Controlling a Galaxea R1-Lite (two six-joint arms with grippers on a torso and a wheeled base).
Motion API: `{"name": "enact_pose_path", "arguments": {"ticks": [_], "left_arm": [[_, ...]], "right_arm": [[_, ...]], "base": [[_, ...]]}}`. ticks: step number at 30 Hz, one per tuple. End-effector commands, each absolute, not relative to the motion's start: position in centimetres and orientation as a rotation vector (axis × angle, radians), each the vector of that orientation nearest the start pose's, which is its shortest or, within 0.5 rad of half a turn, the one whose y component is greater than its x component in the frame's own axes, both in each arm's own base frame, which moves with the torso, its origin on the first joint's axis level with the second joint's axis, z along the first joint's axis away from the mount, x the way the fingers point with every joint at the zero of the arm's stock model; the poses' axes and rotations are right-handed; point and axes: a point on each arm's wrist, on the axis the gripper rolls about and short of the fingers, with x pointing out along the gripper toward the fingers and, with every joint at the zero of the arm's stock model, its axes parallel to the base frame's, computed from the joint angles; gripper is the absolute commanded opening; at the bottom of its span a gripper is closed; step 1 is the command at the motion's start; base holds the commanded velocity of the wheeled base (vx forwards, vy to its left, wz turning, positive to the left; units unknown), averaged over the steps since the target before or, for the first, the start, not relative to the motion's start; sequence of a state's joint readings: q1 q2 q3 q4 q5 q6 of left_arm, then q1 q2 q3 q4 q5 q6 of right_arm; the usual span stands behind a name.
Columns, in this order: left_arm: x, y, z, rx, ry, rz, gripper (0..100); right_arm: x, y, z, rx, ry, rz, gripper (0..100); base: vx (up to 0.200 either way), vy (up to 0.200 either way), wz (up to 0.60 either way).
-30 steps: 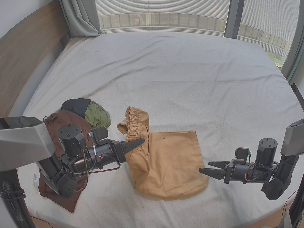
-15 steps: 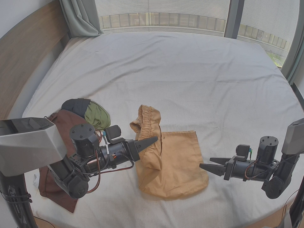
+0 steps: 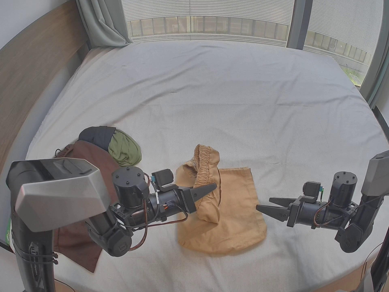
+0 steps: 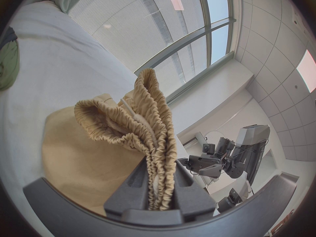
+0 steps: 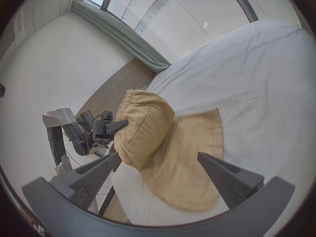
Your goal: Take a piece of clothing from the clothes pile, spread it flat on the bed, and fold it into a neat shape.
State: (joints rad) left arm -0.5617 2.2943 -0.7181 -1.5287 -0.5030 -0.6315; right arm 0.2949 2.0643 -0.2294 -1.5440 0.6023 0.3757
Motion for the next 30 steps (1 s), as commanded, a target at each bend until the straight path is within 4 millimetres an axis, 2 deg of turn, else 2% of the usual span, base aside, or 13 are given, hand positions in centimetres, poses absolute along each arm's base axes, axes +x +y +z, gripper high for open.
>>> {"name": "enact_pose_path", "arguments": {"ticks": [1,14,30], "left_arm": [[31.5,-22.1,2.1,-0.565,0.423,-1.015,0],[32.7,-24.0,-0.3,-0.567,0.41,-0.998,0],[32.3,-24.8,-1.8,-0.579,0.456,-1.006,0]], "right_arm": [[25.0,8.8,4.9,0.394,0.453,0.821,100],[25.3,8.5,5.5,0.396,0.423,0.813,100],[25.2,8.5,6.0,0.395,0.406,0.816,100]], "base": [[0.0,0.0,0.0],[0.0,0.0,0.0],[0.0,0.0,0.0]]}}
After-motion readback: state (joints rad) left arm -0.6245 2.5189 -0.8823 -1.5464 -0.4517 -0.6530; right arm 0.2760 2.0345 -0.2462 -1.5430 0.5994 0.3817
